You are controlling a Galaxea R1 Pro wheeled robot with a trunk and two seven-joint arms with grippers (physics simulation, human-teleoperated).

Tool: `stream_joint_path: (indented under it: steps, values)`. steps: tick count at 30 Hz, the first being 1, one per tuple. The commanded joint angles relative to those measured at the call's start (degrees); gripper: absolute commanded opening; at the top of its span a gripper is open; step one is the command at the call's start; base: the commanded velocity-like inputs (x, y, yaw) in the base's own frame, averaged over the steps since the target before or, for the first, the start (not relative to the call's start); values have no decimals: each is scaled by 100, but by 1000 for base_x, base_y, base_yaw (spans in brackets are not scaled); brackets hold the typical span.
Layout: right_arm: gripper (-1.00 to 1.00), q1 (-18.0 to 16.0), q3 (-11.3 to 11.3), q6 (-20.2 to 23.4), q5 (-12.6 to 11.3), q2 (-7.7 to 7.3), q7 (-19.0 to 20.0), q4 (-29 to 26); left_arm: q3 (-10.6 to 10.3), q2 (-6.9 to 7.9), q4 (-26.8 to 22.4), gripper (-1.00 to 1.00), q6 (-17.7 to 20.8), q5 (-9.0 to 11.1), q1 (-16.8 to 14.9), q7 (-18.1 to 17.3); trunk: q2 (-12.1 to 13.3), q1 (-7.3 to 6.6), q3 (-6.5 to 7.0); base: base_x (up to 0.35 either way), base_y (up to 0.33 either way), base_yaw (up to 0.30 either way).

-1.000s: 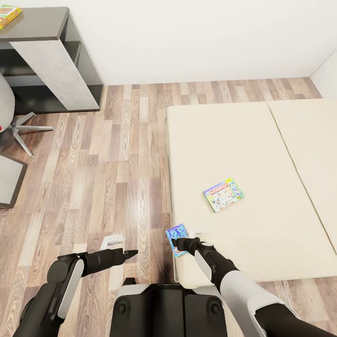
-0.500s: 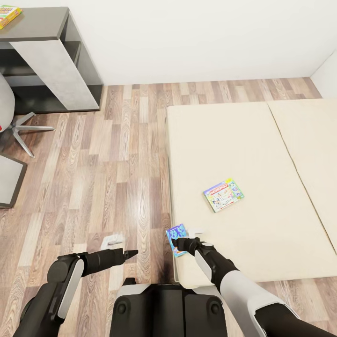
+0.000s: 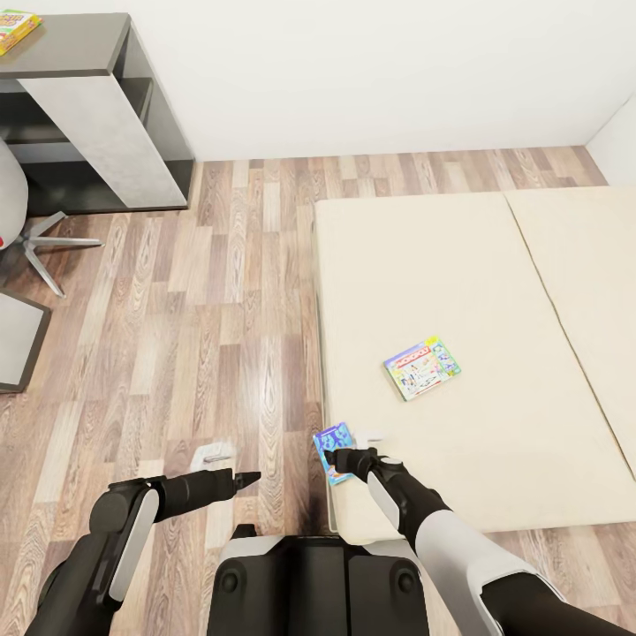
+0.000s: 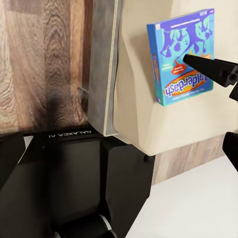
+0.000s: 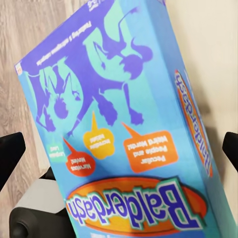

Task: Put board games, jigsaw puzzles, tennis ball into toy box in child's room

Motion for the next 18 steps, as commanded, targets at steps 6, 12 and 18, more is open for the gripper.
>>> stream_joint_path:
  steps: [6, 12, 18]
  values:
    - [100, 0, 16, 9, -50, 0, -1, -37, 8, 2, -5, 100, 43, 27, 2, -1, -9, 3, -6, 0, 0, 0]
    - [100, 5, 16, -5, -52, 0, 7, -49, 8, 3, -5, 100, 43, 28, 0, -1, -9, 3, -6, 0, 0, 0]
    - [100, 8, 16, -8, -50, 0, 17, -133, 9, 5, -5, 100, 43, 26, 1, -1, -9, 3, -6, 0, 0, 0]
